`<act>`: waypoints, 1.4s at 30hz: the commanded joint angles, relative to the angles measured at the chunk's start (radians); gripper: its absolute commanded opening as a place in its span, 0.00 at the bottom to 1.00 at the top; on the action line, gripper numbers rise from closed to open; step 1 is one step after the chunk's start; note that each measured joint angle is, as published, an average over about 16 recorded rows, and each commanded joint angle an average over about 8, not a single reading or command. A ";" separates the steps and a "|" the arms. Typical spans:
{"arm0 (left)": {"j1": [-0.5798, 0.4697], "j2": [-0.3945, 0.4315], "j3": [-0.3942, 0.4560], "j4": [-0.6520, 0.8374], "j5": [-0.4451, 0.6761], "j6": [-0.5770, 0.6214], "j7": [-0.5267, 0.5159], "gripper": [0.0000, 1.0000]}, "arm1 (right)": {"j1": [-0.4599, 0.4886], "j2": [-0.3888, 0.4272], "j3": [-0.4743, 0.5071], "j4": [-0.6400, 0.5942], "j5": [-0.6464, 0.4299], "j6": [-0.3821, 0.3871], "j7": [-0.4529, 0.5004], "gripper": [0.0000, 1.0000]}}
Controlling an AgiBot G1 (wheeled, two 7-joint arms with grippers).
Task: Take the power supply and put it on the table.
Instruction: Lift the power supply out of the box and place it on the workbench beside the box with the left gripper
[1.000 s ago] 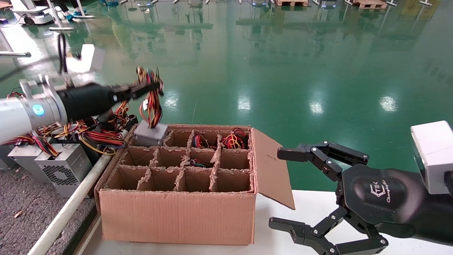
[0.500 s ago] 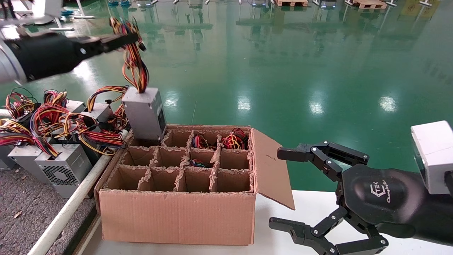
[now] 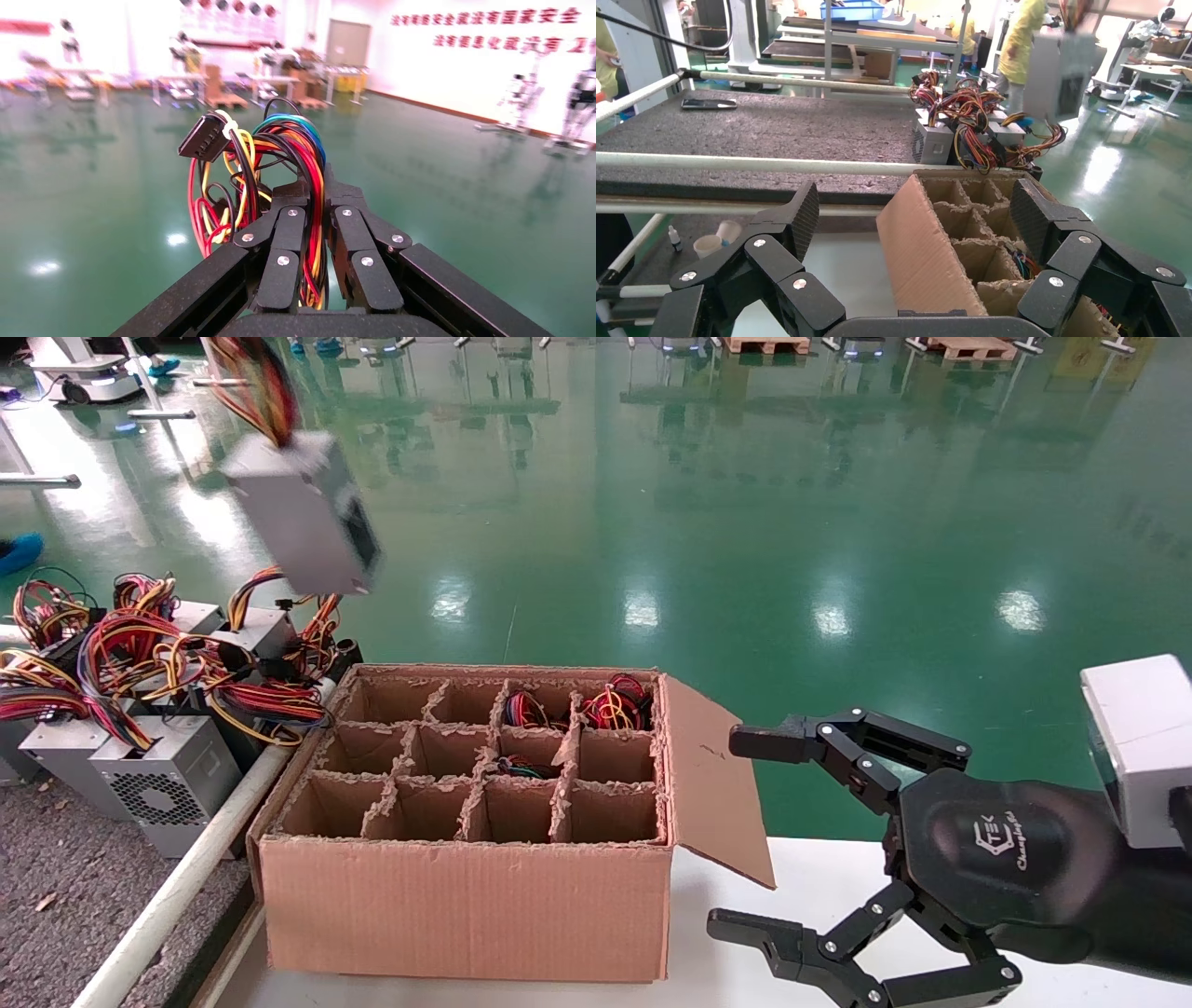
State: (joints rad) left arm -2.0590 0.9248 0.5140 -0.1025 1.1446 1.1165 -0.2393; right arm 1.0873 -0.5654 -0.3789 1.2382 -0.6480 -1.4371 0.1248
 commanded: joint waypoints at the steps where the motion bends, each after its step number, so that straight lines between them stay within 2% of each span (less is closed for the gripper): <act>1: -0.027 -0.011 0.001 0.002 0.004 -0.012 -0.001 0.00 | 0.000 0.000 0.000 0.000 0.000 0.000 0.000 1.00; 27: -0.227 -0.325 0.101 0.028 0.168 -0.024 0.007 0.00 | 0.000 0.000 0.000 0.000 0.000 0.000 0.000 1.00; 42: -0.262 -0.467 0.164 0.015 0.264 0.053 -0.044 0.00 | 0.000 0.000 0.000 0.000 0.000 0.000 0.000 1.00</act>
State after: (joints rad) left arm -2.3176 0.4614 0.6749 -0.0892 1.4031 1.1696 -0.2837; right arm 1.0873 -0.5654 -0.3790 1.2382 -0.6480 -1.4371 0.1248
